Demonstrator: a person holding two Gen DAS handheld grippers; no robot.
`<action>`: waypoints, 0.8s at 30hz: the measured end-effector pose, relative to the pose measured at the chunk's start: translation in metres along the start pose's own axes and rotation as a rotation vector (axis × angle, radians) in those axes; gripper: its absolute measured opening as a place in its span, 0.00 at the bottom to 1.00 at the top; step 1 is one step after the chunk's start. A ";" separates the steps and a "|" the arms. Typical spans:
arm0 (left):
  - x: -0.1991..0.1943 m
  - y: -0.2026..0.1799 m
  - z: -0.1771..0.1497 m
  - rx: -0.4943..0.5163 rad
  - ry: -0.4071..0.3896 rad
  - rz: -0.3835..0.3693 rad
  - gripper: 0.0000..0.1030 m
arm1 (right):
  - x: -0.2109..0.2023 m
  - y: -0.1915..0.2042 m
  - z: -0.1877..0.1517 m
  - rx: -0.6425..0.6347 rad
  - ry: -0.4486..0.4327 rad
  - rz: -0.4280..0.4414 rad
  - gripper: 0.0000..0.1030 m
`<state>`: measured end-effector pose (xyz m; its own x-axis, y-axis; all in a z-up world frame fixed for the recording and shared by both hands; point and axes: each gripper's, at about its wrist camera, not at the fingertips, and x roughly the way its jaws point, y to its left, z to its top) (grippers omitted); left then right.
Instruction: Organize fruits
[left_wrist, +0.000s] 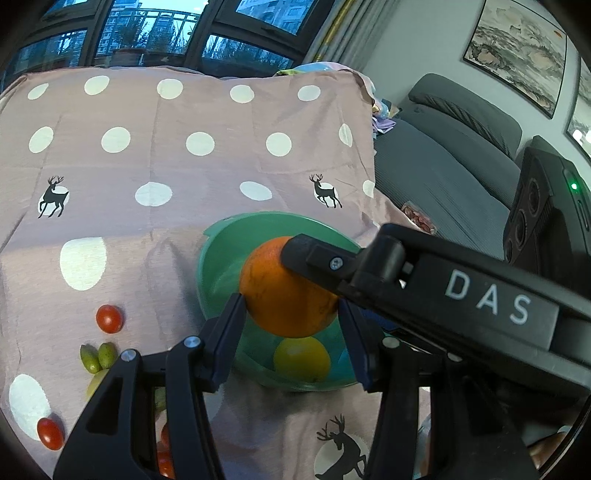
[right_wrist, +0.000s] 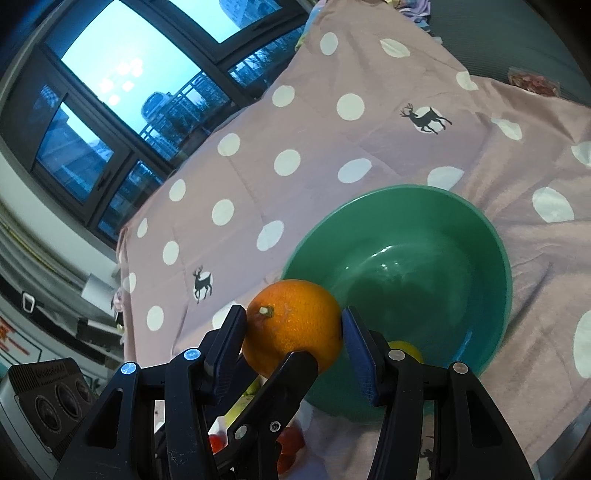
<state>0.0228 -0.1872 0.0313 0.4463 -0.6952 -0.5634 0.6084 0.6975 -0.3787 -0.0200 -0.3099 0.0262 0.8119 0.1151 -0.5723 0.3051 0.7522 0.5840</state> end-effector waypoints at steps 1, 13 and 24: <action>0.001 -0.001 0.000 0.002 0.003 -0.002 0.49 | -0.001 -0.001 0.000 0.002 -0.001 -0.002 0.55; 0.013 -0.009 -0.001 0.016 0.024 -0.023 0.49 | -0.002 -0.015 0.002 0.040 -0.002 -0.027 0.55; 0.024 -0.014 -0.003 0.026 0.050 -0.031 0.49 | 0.000 -0.028 0.005 0.072 0.003 -0.041 0.55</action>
<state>0.0229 -0.2129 0.0212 0.3943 -0.7061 -0.5881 0.6386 0.6708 -0.3772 -0.0265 -0.3340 0.0128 0.7964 0.0868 -0.5985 0.3734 0.7080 0.5995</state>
